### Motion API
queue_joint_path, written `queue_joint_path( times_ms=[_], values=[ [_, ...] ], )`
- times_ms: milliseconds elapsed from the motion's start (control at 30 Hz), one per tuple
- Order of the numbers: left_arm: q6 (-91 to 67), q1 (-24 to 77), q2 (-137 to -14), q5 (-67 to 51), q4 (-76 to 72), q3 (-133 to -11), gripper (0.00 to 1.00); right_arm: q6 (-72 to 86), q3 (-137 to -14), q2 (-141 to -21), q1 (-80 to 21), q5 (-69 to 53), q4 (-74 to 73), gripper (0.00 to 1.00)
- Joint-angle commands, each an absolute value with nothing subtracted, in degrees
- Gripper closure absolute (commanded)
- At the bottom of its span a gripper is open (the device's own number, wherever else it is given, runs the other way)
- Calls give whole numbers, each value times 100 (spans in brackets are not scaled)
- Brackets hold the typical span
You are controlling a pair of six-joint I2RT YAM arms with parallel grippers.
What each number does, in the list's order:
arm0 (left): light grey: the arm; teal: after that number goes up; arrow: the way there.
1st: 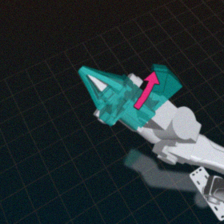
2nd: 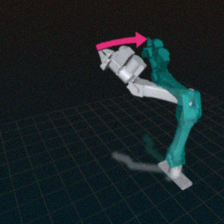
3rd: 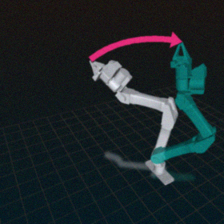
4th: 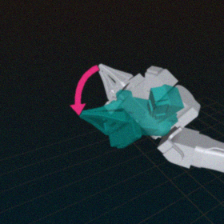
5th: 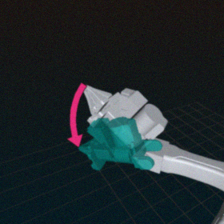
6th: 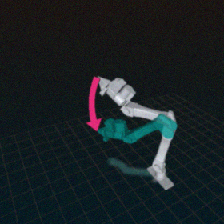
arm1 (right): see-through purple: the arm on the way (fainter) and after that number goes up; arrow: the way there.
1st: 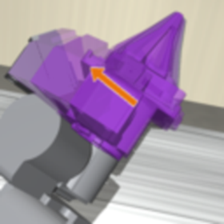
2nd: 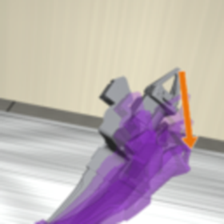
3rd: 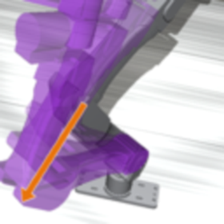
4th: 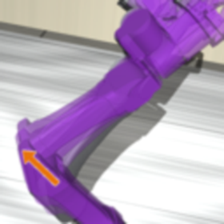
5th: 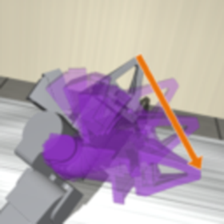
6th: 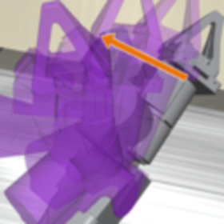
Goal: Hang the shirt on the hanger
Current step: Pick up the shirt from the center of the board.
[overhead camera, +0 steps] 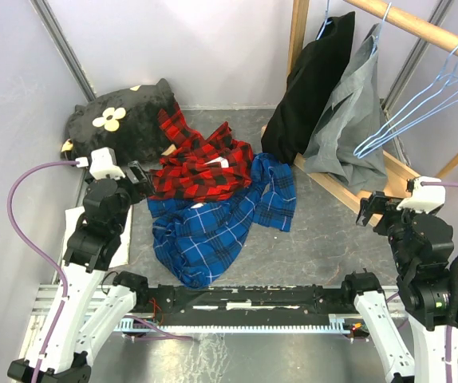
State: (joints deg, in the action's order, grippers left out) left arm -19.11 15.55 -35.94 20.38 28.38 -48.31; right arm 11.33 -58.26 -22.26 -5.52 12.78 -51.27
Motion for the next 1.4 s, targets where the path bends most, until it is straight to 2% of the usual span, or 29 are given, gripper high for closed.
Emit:
queue_joint_path(
  times_ms=[0, 133, 300, 700, 867, 1133, 1367],
  values=[
    [-1747, 1520, -3432, 2020, 2470, -4747, 10, 1189, -5794, -2268, -537, 1437, -4825, 1],
    [-1742, 1518, -3343, 2039, 2518, -4702, 10, 1178, -5889, -2291, -529, 1224, -4841, 1],
    [-1801, 1520, -3437, 1914, 2526, -4749, 10, 733, -5977, -2372, -586, -183, -4918, 1],
    [-1737, 1520, -3087, 2026, 2867, -4639, 7, 155, -6021, -2674, -1551, -1883, -4940, 1],
    [-1775, 1520, -3163, 1992, 2965, -4663, 6, 2, -5921, -2992, -2232, -1753, -4854, 1],
    [-1897, 1519, -3233, 2013, 2937, -4656, 6, -290, -5910, -3767, -3691, -580, -4911, 3],
    [-1921, 1516, -3216, 2083, 3028, -4653, 6, 48, -5603, -4275, -4483, -10, -4209, 6]
  ],
)
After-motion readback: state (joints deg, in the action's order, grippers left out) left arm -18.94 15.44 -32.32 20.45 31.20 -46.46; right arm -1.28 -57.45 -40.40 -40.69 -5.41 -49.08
